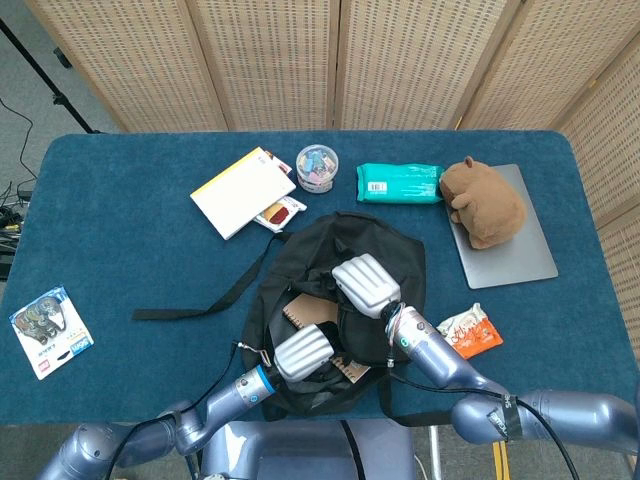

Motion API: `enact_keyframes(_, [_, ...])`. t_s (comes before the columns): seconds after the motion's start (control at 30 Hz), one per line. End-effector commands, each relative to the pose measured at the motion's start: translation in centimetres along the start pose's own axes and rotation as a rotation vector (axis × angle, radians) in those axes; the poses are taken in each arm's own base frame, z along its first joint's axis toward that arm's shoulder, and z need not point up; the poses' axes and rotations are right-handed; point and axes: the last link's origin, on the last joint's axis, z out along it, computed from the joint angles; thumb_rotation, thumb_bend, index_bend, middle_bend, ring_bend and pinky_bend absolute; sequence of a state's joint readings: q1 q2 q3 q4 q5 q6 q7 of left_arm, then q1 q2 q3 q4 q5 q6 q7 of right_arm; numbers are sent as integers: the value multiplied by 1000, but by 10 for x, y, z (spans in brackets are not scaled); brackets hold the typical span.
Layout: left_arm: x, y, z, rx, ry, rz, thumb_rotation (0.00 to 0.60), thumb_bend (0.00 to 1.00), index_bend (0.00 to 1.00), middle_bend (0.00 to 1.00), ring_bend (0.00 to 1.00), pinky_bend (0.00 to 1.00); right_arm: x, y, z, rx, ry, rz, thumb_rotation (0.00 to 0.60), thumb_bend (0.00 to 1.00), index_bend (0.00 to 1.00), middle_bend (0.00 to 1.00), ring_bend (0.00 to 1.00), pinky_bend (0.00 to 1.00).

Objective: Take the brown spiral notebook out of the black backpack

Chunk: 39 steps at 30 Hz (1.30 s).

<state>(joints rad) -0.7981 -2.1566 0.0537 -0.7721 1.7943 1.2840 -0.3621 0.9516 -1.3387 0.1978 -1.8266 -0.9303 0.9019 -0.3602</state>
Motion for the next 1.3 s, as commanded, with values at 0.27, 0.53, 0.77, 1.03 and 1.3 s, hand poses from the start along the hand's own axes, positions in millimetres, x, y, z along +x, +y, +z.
enact_keyframes(0.27, [29,-4,-11,-22,23,15,600,948,787,528,398,495,5,7,4,-45,19,-11,600,1000,521,571,580,823])
enact_keyframes(0.53, [48,-3,-20,-33,37,12,600,943,796,537,407,503,7,13,5,-82,30,-13,600,1000,521,571,580,823])
enact_keyframes(0.77, [62,-4,-34,-36,50,0,600,941,803,547,421,517,9,21,6,-112,39,-15,600,1000,521,571,579,823])
enact_keyframes(1.03, [82,-6,-53,-40,90,-22,600,939,804,551,422,518,8,32,7,-148,47,-8,600,1000,521,571,580,823])
enact_keyframes(1.3, [107,-4,-62,-35,184,-109,600,939,805,553,422,518,7,36,10,-163,54,-11,600,1000,521,571,580,823])
